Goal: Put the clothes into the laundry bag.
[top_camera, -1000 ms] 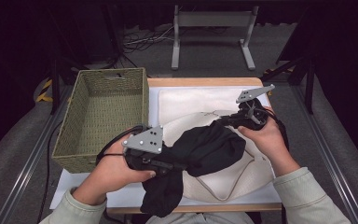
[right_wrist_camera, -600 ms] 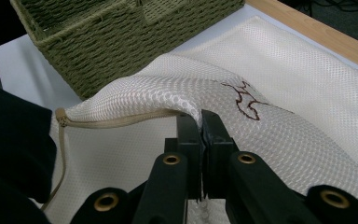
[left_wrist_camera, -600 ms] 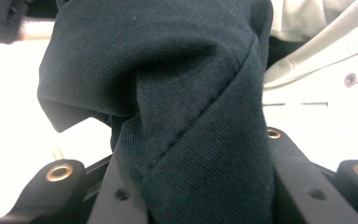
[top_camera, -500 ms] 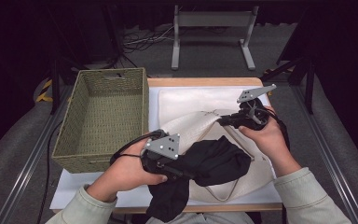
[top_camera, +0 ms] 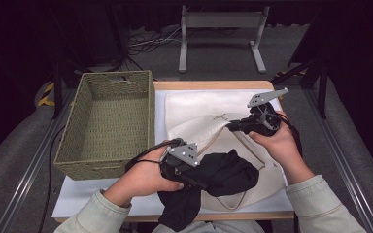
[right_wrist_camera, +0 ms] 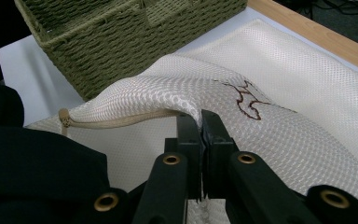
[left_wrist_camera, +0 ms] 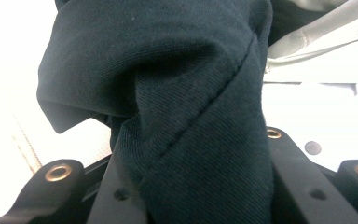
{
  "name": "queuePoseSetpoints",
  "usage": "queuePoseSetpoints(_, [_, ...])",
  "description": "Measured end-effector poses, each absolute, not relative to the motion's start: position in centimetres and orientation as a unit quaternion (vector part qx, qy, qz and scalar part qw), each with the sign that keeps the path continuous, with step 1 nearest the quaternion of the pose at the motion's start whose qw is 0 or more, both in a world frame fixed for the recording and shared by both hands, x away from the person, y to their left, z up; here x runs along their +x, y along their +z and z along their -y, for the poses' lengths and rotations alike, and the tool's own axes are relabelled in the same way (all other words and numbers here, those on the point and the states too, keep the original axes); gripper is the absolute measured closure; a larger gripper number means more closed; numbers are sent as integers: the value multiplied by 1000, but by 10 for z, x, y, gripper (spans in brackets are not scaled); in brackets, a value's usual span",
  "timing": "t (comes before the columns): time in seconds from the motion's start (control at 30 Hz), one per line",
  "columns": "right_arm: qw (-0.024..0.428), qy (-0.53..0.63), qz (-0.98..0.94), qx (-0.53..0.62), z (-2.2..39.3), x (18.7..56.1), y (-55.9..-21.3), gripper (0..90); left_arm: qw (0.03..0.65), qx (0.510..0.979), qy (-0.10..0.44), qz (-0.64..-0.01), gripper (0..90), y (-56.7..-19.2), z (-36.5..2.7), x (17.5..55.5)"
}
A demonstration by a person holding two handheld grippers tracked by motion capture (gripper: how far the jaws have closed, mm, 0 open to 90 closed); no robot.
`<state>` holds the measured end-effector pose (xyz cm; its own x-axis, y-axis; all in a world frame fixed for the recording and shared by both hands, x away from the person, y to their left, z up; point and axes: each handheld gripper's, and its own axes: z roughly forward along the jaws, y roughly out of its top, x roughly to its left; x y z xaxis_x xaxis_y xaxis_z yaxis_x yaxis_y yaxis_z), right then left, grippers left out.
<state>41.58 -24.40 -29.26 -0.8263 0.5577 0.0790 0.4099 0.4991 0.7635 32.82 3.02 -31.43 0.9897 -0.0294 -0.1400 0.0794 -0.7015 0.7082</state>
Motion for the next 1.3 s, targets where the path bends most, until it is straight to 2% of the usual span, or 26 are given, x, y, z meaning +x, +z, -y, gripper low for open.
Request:
queuePoseSetpoints(0.37, [88,415,-862,279,243,415,-293,882,370,926,-70,-41,705,-322,-22,336])
queuePoseSetpoints(0.87, [90,421,-860,275,245,410,-291,882,378,918,-74,-92,699,-327,-5,358])
queuePoseSetpoints(1.3, [93,425,-858,272,245,406,-289,882,373,917,-50,-132,698,-339,14,372])
